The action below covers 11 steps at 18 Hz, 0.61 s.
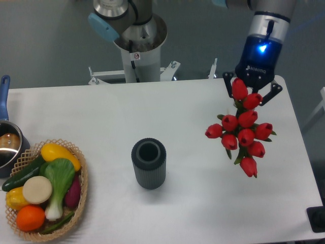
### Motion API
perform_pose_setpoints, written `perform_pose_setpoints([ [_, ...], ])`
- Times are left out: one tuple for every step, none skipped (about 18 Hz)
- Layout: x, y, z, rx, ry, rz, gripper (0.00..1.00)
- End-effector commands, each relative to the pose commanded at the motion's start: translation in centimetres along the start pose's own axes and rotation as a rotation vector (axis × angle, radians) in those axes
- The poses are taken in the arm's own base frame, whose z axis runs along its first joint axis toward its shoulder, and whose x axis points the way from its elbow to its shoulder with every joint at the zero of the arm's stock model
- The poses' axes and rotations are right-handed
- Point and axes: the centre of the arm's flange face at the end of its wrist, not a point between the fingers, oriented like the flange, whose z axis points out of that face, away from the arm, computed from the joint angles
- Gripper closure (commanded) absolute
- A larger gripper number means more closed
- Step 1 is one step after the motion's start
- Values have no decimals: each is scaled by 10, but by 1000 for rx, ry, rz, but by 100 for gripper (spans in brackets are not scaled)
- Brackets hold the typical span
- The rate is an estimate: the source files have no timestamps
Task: Pick up the flowers from the vase
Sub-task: 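Raise the held tulips higher beside the empty vase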
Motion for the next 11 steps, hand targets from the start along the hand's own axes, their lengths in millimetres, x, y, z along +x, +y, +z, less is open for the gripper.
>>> perform_pose_setpoints([
  [-3,5,3,-28,-4,-3,100],
  [-5,9,5,-50,-9,-7,100],
  [-8,14,11,-79,-8,-9,100],
  [-10,19,14,-114,-13,-10,100],
  [-10,24,16,-158,-20,-7,100],
  [-10,32,21,-213,-25,4,100],
  [-10,37,28,-256,-16,36,100],
  [-10,41,34,-281,-9,55,100],
  [-11,44,38,-291,-2,54,100],
  [-12,44,38,-301,-4,57,100],
  [-12,46,42,-318,-1,61,100],
])
